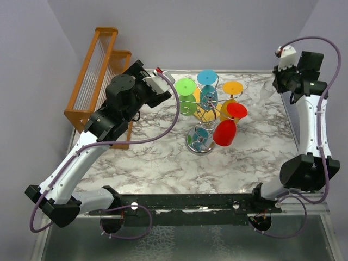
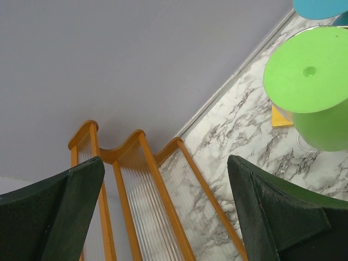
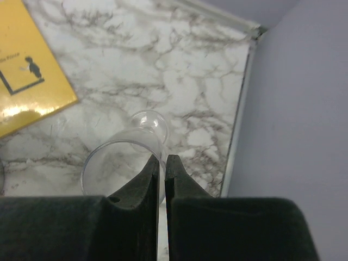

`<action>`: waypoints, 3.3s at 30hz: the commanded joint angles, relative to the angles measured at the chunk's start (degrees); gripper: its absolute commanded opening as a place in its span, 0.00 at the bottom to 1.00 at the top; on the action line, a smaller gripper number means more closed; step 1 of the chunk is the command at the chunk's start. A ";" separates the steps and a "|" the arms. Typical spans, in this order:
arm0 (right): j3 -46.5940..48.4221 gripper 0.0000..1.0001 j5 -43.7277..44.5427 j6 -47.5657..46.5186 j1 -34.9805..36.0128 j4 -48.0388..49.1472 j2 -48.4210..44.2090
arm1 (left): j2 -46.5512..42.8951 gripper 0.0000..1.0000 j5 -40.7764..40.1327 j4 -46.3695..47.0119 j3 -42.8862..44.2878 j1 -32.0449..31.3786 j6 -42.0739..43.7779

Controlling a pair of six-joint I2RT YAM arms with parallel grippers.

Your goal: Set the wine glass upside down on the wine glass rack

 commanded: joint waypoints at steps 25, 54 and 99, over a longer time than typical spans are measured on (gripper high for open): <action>23.47 0.01 -27.73 24.36 15.97 16.67 -5.25 | 8.87 0.98 15.67 -2.63 15.88 2.17 -36.44; 14.88 0.01 -41.04 34.77 16.86 27.21 -11.15 | 12.69 0.44 33.53 0.61 14.78 8.40 -64.33; 10.65 0.45 -41.96 29.07 16.82 26.01 -14.15 | 8.24 0.00 35.86 1.31 14.76 14.53 -60.52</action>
